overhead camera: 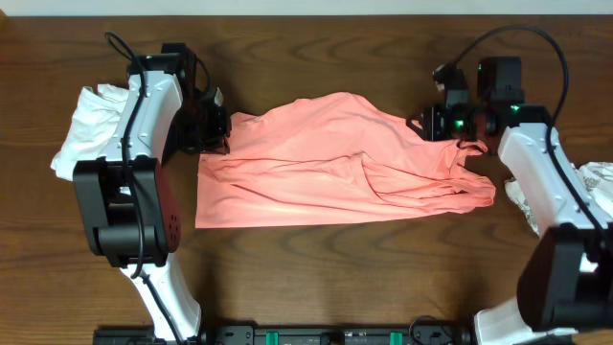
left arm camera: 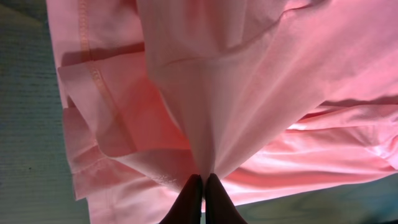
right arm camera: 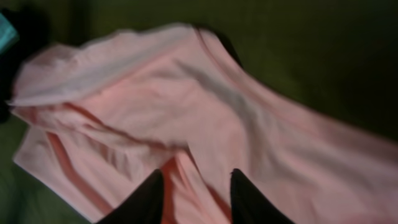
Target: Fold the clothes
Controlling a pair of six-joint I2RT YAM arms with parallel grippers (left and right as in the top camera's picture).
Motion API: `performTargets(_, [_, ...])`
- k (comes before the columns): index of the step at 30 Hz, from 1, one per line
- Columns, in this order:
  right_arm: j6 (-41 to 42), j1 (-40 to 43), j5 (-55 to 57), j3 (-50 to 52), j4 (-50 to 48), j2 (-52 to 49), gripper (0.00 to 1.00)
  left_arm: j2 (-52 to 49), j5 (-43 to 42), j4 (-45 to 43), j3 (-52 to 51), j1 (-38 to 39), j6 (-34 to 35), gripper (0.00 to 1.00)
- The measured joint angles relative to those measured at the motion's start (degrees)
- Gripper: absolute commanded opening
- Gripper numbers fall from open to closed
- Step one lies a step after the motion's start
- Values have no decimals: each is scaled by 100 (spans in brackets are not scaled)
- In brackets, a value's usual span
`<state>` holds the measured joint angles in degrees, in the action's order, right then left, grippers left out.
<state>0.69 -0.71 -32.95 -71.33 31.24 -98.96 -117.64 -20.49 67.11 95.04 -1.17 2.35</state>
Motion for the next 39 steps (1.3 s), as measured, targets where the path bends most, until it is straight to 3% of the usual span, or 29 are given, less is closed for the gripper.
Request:
performTargets(6, [236,0,-1156,-323,-713,-1180,52,0,229,138,-4,0,0,6])
performTargets(11, [234,-15,-1773,-1322,-516,-2227,52,0,337,153,-11,0,0,6])
performTargets(15, [236,-57,-1934,-2267,-260,-2691,59,0,396,142,-13,0,0,6])
performTargets(21, [229,-229,-1847,-3224,98,-3224,59,0,420,92,-15,0,0,6])
performTargets(39, [177,-396,-1429,-3296,85,-4022,60,0,420,76,-17,0,2,6])
